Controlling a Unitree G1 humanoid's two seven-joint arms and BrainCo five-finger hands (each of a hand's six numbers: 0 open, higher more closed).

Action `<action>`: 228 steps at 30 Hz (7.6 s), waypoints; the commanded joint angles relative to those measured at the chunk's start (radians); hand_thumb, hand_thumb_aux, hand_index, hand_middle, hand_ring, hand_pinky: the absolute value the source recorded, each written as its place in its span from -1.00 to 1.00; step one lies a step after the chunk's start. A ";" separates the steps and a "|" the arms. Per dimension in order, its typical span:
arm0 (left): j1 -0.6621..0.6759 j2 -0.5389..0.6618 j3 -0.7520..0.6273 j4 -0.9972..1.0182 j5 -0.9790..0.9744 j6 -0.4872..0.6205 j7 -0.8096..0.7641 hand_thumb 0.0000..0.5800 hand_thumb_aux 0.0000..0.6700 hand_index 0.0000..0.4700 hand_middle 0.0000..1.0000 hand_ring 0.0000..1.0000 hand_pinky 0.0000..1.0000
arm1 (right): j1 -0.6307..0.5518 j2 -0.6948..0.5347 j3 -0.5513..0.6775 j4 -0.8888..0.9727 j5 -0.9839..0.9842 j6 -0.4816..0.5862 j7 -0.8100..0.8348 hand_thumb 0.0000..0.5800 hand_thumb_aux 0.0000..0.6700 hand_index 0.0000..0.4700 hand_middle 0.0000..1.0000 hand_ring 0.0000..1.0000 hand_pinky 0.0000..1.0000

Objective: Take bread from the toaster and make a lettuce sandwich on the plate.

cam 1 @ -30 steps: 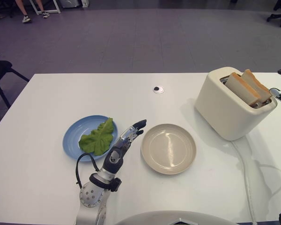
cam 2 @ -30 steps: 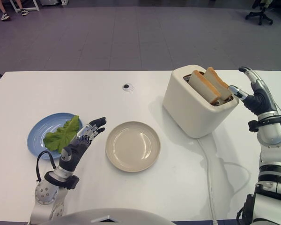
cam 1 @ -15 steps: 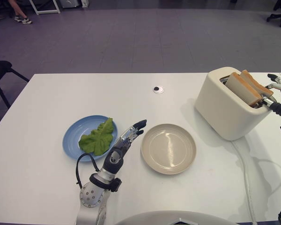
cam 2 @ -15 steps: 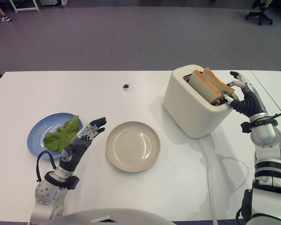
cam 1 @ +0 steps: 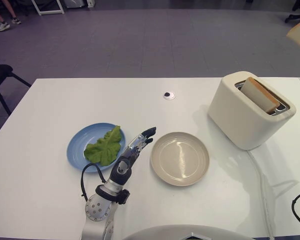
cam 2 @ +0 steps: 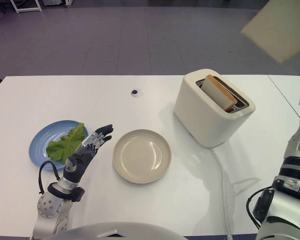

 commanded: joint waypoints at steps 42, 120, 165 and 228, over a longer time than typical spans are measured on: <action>-0.052 0.072 0.213 -0.044 0.058 0.074 0.087 -1.00 -1.00 -1.00 -1.00 -1.00 -1.00 | 0.389 0.080 0.791 -0.210 -1.179 -0.483 -0.215 -1.00 -1.00 -1.00 -1.00 -1.00 -1.00; -0.557 0.293 -0.275 0.166 1.157 0.269 0.104 -1.00 -1.00 -1.00 -1.00 -1.00 -1.00 | 0.325 0.186 0.566 -0.146 -0.905 -0.361 -0.201 -1.00 -1.00 -1.00 -1.00 -1.00 -1.00; -0.076 0.131 0.077 0.043 0.359 0.060 0.172 -1.00 -1.00 -1.00 -1.00 -1.00 -1.00 | 0.094 -0.046 0.144 -0.035 -0.453 -0.021 -0.112 1.00 1.00 1.00 -1.00 -1.00 -1.00; -0.066 0.292 -0.176 0.034 1.024 0.071 0.096 -1.00 -1.00 -1.00 -1.00 -1.00 -1.00 | 0.307 0.055 0.585 -0.189 -0.842 -0.394 -0.140 -1.00 -1.00 -1.00 -1.00 -1.00 -1.00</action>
